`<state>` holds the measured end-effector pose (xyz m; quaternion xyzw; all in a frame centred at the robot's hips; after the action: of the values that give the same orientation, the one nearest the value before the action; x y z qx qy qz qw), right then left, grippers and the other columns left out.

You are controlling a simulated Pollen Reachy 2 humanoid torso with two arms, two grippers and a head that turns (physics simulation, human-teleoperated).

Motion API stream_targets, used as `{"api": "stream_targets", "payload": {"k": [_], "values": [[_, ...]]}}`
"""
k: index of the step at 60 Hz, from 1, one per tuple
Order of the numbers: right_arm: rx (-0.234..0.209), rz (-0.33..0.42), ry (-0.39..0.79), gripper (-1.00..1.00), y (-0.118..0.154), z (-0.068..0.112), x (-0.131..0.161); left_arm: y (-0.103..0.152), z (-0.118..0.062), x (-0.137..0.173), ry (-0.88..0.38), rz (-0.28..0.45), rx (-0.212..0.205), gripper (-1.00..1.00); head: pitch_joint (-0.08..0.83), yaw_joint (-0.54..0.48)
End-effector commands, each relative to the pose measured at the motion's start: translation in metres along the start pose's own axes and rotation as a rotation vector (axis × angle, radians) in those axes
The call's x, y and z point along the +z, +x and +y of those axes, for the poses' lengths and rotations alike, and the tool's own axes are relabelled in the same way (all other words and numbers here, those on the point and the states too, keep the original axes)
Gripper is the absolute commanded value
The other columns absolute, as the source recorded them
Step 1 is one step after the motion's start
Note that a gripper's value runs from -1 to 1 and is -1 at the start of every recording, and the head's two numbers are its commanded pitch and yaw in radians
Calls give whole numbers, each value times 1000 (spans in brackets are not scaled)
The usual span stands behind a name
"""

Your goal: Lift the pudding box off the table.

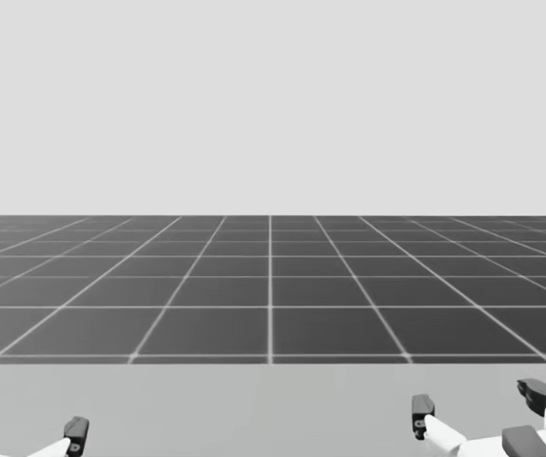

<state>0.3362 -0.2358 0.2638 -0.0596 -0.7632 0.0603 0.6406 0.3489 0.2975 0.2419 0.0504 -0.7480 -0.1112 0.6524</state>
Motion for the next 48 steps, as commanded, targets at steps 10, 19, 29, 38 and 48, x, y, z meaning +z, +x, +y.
{"api": "stream_targets", "payload": {"k": [10, 19, 29, 38, 48], "values": [[11, 8, -13, -1000, -1, 2, 0, 0, 0, 0, -3, 0, 1, -1000, 13, -5], [16, 7, -24, -1000, -1, 1, 0, 1, 0, 0, -6, 3, 12, -1000, 87, 2], [17, 5, -28, -1000, 0, 0, -1, 1, 0, 0, -10, 5, 22, -1000, 255, 11], [16, 6, -32, -1000, 0, 0, -1, 0, 1, 0, -14, 8, 24, -1000, 397, 13], [15, 8, -36, -1000, 1, -1, -1, 2, 1, 0, -30, 12, 49, -1000, 507, 2]]}}
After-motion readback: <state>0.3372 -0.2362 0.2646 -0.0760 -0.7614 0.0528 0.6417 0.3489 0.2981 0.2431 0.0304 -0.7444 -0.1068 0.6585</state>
